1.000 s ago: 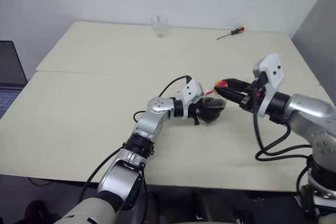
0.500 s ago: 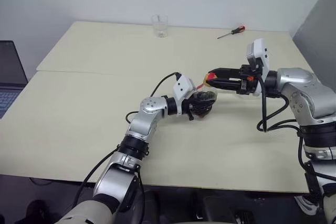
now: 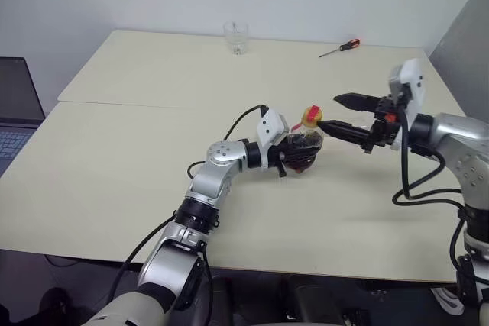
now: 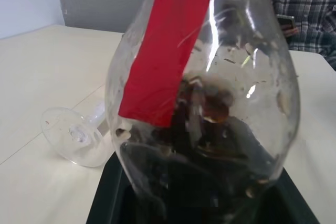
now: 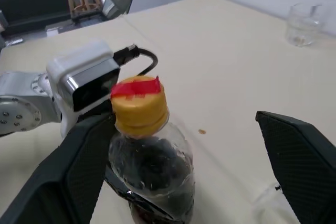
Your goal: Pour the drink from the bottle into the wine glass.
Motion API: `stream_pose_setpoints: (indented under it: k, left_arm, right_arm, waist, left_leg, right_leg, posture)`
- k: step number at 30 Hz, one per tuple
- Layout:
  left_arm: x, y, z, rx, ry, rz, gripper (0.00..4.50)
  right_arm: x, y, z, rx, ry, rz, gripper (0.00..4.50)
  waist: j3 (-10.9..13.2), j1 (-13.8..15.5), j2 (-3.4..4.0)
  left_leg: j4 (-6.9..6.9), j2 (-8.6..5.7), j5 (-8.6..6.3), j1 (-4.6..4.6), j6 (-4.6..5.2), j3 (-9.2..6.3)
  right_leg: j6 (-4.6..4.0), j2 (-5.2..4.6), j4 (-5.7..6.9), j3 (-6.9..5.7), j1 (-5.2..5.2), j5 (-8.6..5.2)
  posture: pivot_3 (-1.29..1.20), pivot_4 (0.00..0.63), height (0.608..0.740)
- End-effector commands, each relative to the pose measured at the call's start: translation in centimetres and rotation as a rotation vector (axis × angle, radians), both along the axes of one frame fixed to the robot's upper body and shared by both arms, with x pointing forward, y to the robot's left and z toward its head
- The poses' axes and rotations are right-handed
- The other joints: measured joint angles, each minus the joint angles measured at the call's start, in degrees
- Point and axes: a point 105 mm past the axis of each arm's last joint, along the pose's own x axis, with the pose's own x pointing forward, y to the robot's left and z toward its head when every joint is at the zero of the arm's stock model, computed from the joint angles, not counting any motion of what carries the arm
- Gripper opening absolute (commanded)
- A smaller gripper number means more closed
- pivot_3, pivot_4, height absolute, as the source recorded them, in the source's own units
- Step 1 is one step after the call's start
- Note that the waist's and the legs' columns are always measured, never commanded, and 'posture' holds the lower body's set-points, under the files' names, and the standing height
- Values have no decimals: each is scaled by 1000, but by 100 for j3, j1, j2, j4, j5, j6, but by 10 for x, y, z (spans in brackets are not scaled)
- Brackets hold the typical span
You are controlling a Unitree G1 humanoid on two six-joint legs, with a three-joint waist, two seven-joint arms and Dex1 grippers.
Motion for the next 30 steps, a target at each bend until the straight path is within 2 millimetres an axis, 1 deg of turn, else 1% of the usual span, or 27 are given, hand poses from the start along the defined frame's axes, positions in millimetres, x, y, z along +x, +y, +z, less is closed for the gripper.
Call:
stream_pose_setpoints:
  k: [1,2,5,7,9,11,13,15,16,18,20,23,30]
  left_arm:
    - [-3,-7,17,-20,-60,-32,1293]
    - [-2,-7,16,-11,-62,-27,1293]
    - [4,-7,10,28,-72,2,1293]
    - [5,-7,9,28,-72,1,1293]
    - [6,-8,10,23,-72,0,1293]
    - [7,-11,12,17,-76,2,1293]
    - [8,-12,13,14,-80,5,1293]
    - [10,-12,13,16,-87,16,1293]
    - [11,-13,12,19,-92,19,1293]
    - [11,-13,12,14,-91,17,1293]
    - [11,-13,12,12,-91,12,1293]
    - [10,-14,10,17,-92,2,1293]
    - [12,-15,13,10,-92,-8,1293]
  right_arm:
    - [-20,-7,23,-9,-121,-157,4500]
    - [-25,-5,23,-12,-132,-192,4500]
    - [-42,11,25,40,-138,-220,4500]
    - [-46,17,28,70,-142,-245,4500]
    - [-44,21,28,87,-149,-321,4500]
    - [-37,23,26,117,-142,-439,4500]
    - [-33,25,25,151,-123,-510,4500]
    - [-32,29,16,124,-81,-561,4500]
    - [-31,26,11,108,-59,-611,4500]
    - [-30,24,6,137,-20,-680,4500]
    - [-32,29,5,167,-8,-689,4500]
    - [-35,44,5,198,0,-651,4500]
    - [-30,46,0,220,43,-705,4500]
  waist:
    - [0,-2,1]
    - [0,-5,0]
    - [0,-23,0]
    - [0,-25,1]
    - [-1,-27,1]
    - [-1,-27,2]
    - [-1,-22,2]
    - [-2,-19,3]
    - [-2,-19,3]
    - [-2,-19,3]
    - [-2,-21,4]
    - [-3,-25,4]
    - [-3,-29,4]
  left_leg:
    - [-1,0,0,0,0,-2]
    - [-1,0,0,0,0,-3]
    - [2,1,0,3,-1,-6]
    - [2,1,0,4,-1,-8]
    - [2,0,1,4,0,-8]
    - [6,0,1,4,0,-9]
    - [7,1,1,3,0,-9]
    - [5,0,1,0,0,-9]
    - [5,1,1,-1,0,-9]
    - [4,1,1,-2,0,-6]
    - [3,2,1,-3,0,-7]
    - [2,2,1,-3,0,-8]
    - [4,1,1,-3,0,-8]
  right_leg:
    - [0,-1,0,1,0,0]
    - [2,-1,0,4,0,-1]
    - [13,-1,2,7,1,-7]
    - [13,0,4,5,2,-7]
    - [13,0,5,5,2,-7]
    - [12,0,6,6,2,-6]
    - [12,0,5,5,1,-6]
    - [12,-1,2,5,0,-6]
    - [12,-1,2,5,-1,-6]
    - [4,-4,0,7,-1,-2]
    - [4,-4,0,6,-3,-2]
    - [4,-3,1,5,-4,-2]
    - [6,-3,2,2,-3,-3]
  posture:
    - [0,150,740]
    - [0,150,740]
    - [0,150,740]
    - [0,150,740]
    - [0,150,740]
    - [0,150,740]
    - [0,150,740]
    - [0,150,740]
    - [0,150,740]
    - [0,150,740]
    - [0,150,740]
    - [0,150,740]
    - [0,150,740]
